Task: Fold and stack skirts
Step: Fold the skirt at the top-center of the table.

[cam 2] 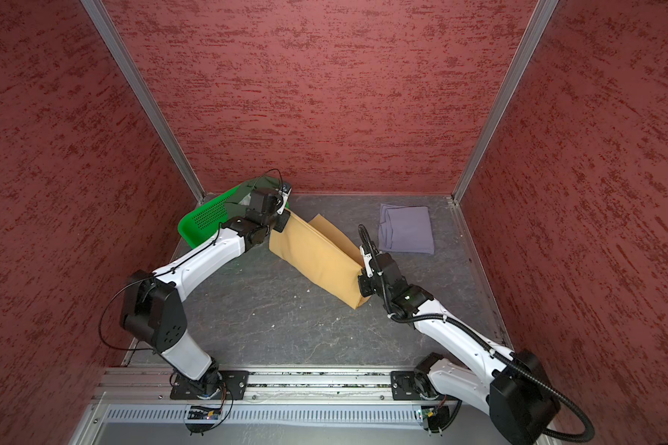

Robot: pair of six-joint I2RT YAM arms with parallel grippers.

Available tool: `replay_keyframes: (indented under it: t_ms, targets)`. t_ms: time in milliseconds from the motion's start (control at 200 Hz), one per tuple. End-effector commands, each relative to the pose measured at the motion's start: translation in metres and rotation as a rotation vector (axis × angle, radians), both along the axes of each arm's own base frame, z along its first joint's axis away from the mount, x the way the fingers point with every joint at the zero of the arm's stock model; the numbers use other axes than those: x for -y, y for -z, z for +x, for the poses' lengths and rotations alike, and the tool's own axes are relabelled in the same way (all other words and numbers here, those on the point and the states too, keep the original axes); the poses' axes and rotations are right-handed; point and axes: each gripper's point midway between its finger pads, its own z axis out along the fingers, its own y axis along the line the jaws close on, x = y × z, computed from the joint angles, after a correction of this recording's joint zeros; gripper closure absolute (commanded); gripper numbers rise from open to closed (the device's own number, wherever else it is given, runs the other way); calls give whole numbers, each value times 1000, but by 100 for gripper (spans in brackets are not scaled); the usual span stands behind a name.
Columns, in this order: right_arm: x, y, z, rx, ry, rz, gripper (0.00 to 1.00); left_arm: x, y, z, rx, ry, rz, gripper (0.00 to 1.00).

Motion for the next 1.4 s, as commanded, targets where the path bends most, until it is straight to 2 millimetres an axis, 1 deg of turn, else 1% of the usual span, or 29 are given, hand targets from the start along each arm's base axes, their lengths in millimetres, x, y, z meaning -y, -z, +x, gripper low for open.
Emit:
replay_keyframes:
  t_ms: [0, 90, 296, 361, 486, 696, 987, 1032, 1047, 1222, 1288, 1393]
  targets:
    - [25, 3, 14, 12, 97, -106, 100, 13, 4, 15, -3, 14, 44, 100]
    - [30, 9, 22, 10, 115, -124, 100, 25, 14, 27, -18, 35, 54, 100]
    - [42, 25, 41, -14, 150, -148, 100, 43, 37, 44, -54, 55, 63, 100]
    - [46, 26, 46, -14, 160, -160, 100, 49, 42, 48, -61, 63, 63, 100]
    - [52, 22, 56, 13, 170, -177, 100, 57, 50, 55, -71, 69, 63, 100]
    - [61, 15, 75, 76, 174, -225, 100, 59, 57, 66, -74, 38, 54, 100]
    - [76, 22, 102, 76, 177, -261, 100, 59, 68, 78, -83, 11, 49, 100]
    - [77, 19, 108, 86, 177, -255, 100, 58, 69, 81, -85, 5, 49, 100]
    - [78, 27, 110, 69, 174, -264, 100, 58, 70, 82, -85, 3, 48, 100]
    - [85, 39, 128, 43, 171, -273, 100, 62, 79, 90, -96, -1, 42, 100]
    - [88, 45, 133, 34, 173, -276, 100, 64, 81, 94, -99, 0, 40, 100]
    - [90, 54, 139, 13, 173, -272, 100, 65, 91, 96, -118, -4, 51, 100]
